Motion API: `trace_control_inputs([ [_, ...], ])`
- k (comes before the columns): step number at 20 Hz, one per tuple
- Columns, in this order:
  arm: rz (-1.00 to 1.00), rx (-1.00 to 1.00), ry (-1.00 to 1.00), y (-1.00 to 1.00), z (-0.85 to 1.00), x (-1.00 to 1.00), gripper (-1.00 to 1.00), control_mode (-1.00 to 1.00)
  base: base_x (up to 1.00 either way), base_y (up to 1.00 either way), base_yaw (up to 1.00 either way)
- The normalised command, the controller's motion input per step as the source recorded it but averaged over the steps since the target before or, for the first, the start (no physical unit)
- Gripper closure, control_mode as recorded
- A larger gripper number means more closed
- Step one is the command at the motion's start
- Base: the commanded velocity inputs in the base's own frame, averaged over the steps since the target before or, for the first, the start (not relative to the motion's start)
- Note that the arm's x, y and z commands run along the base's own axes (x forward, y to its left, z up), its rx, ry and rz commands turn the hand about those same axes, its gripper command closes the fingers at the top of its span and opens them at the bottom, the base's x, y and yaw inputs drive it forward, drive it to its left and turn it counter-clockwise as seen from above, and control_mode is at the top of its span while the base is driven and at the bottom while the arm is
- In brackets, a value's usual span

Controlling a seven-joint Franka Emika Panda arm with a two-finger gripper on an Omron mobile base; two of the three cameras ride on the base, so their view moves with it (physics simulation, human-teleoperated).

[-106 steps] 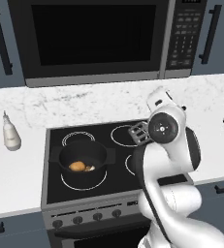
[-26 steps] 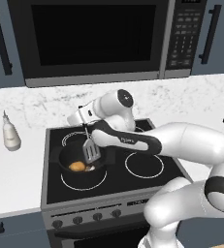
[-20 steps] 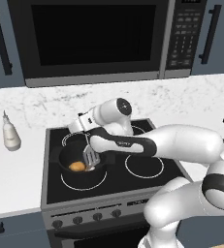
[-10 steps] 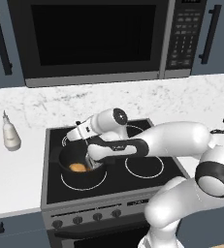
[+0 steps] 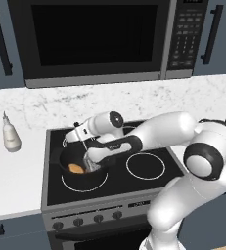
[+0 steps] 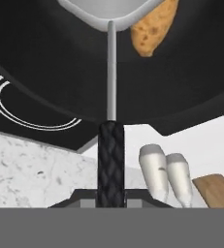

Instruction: Put the mushroom and potato in the pot. Retrieve the spatula and lightly stir the vegetables in the pot.

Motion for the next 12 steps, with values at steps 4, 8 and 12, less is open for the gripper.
trace_control_inputs([
  [4,0.0,0.06,-0.07,0.23,0.03,0.19,1.0,-1.0,0.0,0.0,0.0],
  [8,0.0,0.09,-0.07,0.15,0.18,0.02,1.0,-1.0,0.0,0.0,0.0],
  [12,0.0,0.14,-0.01,0.03,0.43,-0.08,1.0,-1.0,0.0,0.0,0.0],
])
